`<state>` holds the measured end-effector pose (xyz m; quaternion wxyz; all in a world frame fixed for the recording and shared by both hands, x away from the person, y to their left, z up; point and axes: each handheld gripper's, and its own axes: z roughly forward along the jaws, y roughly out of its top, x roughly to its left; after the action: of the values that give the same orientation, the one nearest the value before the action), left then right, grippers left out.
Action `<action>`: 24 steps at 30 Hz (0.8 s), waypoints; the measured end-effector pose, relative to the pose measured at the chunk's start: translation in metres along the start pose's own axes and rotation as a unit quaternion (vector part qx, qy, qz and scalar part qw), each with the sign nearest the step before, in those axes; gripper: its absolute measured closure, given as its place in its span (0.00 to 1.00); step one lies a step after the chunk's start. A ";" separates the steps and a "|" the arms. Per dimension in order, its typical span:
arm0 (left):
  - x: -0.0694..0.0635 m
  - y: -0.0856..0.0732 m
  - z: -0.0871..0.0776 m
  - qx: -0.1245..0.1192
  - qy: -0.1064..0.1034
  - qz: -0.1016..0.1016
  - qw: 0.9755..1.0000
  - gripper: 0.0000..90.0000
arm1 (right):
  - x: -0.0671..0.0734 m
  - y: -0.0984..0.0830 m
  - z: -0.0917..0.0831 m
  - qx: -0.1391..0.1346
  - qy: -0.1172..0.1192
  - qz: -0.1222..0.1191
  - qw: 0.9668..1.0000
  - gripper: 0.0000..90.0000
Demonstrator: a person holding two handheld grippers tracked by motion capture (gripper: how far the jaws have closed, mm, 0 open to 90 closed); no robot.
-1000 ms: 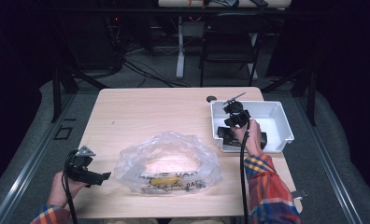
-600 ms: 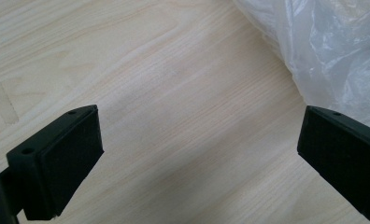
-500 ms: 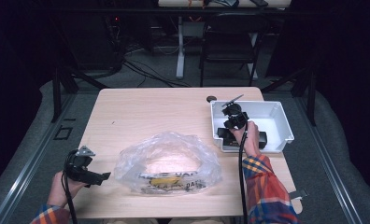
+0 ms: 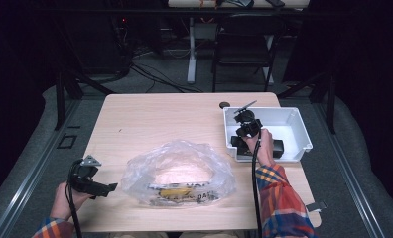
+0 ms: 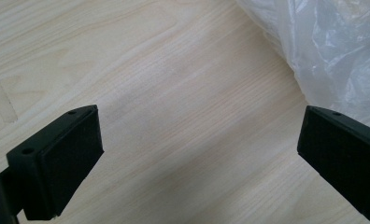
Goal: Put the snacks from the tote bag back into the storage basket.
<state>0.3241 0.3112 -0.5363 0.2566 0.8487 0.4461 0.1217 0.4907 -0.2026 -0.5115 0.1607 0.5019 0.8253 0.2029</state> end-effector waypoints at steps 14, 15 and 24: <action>0.000 0.000 0.000 0.000 0.001 0.000 1.000 0.00 | 0.004 0.001 0.000 -0.012 -0.003 0.013 1.000 0.89; 0.000 0.000 0.000 -0.001 0.001 0.000 1.000 0.00 | 0.003 0.001 -0.002 -0.012 0.001 0.010 1.000 0.87; 0.001 0.000 -0.003 -0.008 0.006 0.000 1.000 0.00 | 0.000 -0.009 -0.036 -0.052 0.005 0.039 0.998 0.42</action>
<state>0.3236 0.3126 -0.5338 0.2605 0.8459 0.4468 0.1299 0.4669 -0.2123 -0.4853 0.1745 0.5241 0.7941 0.2536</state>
